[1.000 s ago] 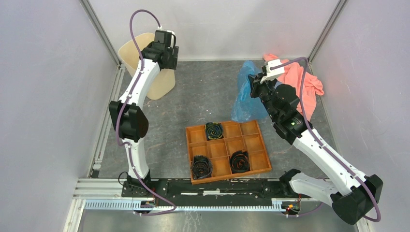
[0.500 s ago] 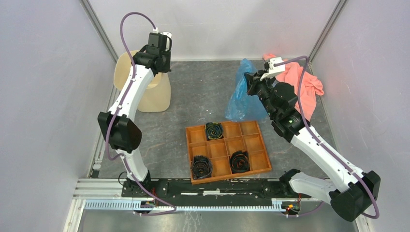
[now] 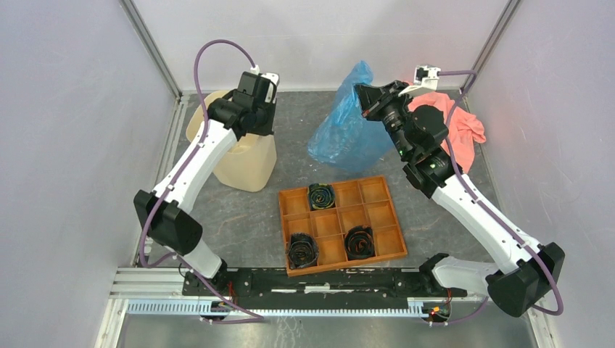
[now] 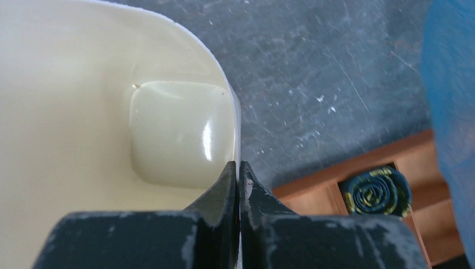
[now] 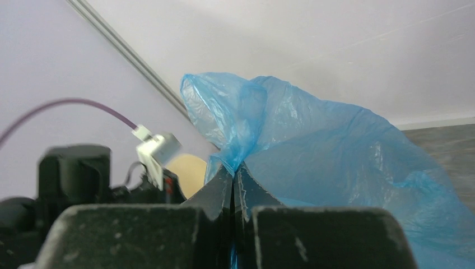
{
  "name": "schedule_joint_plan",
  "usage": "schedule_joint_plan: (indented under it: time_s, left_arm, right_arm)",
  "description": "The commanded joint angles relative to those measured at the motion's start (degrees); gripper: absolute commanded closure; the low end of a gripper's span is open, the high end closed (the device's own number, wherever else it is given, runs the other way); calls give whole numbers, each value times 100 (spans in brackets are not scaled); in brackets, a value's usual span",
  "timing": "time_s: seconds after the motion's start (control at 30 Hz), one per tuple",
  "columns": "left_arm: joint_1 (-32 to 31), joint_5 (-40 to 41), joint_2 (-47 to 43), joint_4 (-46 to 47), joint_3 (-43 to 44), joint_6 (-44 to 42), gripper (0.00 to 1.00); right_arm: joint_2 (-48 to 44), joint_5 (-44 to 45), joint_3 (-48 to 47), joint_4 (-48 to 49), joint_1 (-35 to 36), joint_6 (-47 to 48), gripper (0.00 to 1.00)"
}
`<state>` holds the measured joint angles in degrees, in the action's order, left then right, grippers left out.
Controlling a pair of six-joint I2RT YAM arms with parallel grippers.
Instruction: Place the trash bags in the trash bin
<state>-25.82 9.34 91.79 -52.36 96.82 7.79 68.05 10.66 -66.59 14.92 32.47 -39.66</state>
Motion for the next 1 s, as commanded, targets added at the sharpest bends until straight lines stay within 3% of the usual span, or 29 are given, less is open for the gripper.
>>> schedule_joint_plan:
  time_s: [0.0, 0.17, 0.37, 0.7, 0.97]
  left_arm:
    - [-144, -501, -530, 122, -154, 527, 95]
    - [-169, -900, -583, 451, -340, 680, 89]
    - [-169, -585, -1039, 586, -418, 685, 47]
    - [-160, 1321, -3772, 1698, -1960, 779, 12]
    - [-160, 1421, -5864, 2684, -3409, 1190, 2]
  right_arm:
    - [17, 139, -379, 627, -22, -891, 100]
    - [10, 437, -337, 1036, -18, -1445, 99]
    - [321, 315, -622, 1416, -14, -2160, 99]
    - [1405, -151, -2154, 1699, 354, -3170, 99]
    - [2532, -81, -3782, 1617, 1386, -3104, 99]
